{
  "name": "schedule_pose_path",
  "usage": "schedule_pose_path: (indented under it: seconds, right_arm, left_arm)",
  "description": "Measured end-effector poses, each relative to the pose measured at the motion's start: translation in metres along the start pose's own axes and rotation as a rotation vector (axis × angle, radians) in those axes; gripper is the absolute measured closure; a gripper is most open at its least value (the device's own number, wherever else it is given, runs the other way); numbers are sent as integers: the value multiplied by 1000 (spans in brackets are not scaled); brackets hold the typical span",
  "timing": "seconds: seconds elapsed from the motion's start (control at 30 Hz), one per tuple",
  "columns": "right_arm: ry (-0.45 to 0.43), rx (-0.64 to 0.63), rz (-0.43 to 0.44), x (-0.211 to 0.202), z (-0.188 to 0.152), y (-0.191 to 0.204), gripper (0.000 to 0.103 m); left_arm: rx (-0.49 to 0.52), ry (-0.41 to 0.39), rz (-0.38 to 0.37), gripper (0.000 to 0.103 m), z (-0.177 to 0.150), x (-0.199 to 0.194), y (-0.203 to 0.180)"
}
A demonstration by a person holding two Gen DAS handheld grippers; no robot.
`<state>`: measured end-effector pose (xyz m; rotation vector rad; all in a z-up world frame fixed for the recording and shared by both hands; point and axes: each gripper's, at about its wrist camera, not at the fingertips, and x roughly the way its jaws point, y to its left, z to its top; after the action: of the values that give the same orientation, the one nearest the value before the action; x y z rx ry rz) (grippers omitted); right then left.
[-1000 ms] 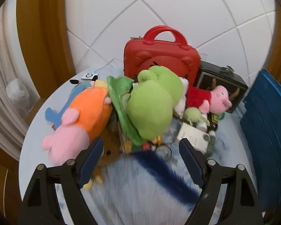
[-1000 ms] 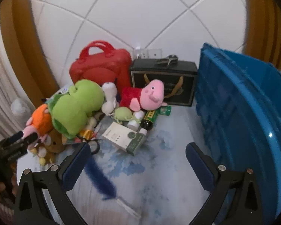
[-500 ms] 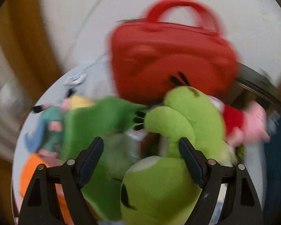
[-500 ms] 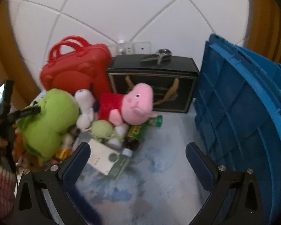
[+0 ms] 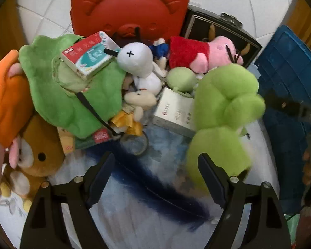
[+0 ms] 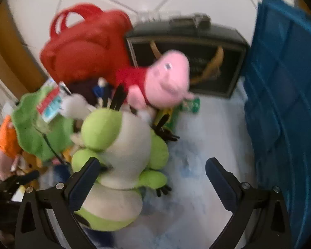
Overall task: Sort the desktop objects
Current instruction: 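Grasp the large green-white frog plush with both tools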
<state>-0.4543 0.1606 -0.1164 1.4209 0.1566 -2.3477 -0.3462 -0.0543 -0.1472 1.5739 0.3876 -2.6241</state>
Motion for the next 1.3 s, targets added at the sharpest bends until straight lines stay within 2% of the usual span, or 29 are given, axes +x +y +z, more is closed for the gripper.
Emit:
schedule_pose_path:
  seconds: [0.1, 0.2, 0.37, 0.43, 0.47, 0.5, 0.57, 0.63, 0.7, 0.8, 0.97, 1.07, 1.1, 1.13, 1.17, 1.23, 1.3]
  right_arm:
    - [12, 8, -14, -1, -12, -11, 0]
    - [14, -3, -62, -7, -23, -22, 0]
    - [14, 22, -39, -19, -39, -38, 0]
    - [11, 25, -30, -27, -46, -42, 0]
    - [11, 25, -30, -27, -46, -42, 0]
    - [11, 30, -27, -30, -49, -45, 0]
    - [15, 32, -27, -30, -50, -47, 0]
    - [27, 29, -21, -30, -54, -47, 0]
    - [39, 10, 1, -27, -56, -42, 0]
    - [13, -21, 44, -26, -47, -26, 0]
    - [-60, -89, 95, -21, -28, 3, 0]
    - [-26, -138, 142, 0, -15, 21, 0]
    - [13, -161, 110, 20, -12, 29, 3]
    - [13, -161, 110, 20, -12, 29, 26]
    - [78, -165, 151, 38, -17, 29, 58]
    - [96, -153, 153, 40, -21, 27, 58]
    - [141, -156, 184, 31, -40, 23, 58]
  left_arm:
    - [11, -5, -22, 20, -6, -1, -24]
    - [11, -27, -31, 20, -14, -8, -49]
    - [-71, -25, -52, 20, -23, 8, -80]
    - [-92, -10, -8, 20, -27, 28, -87]
    - [-94, -22, 59, 19, -27, 37, -90]
    - [-100, -41, 115, 13, -26, 43, -91]
    - [-112, -36, 181, 10, -25, 55, -86]
    - [-107, -40, 188, 8, -25, 58, -78]
    - [-49, -52, 199, 6, -27, 55, -75]
    - [-34, -27, 109, 6, -33, 50, -63]
    - [-96, 18, 20, 6, -39, 60, -49]
    - [-84, 36, 10, 6, -45, 67, -45]
    - [-70, 39, 16, 6, -45, 67, -44]
    - [-61, 38, 25, 6, -44, 66, -43]
    - [-50, 32, 42, 6, -42, 64, -40]
    - [-29, 35, 58, 6, -39, 60, -35]
    - [-1, 49, 66, 6, -37, 58, -32]
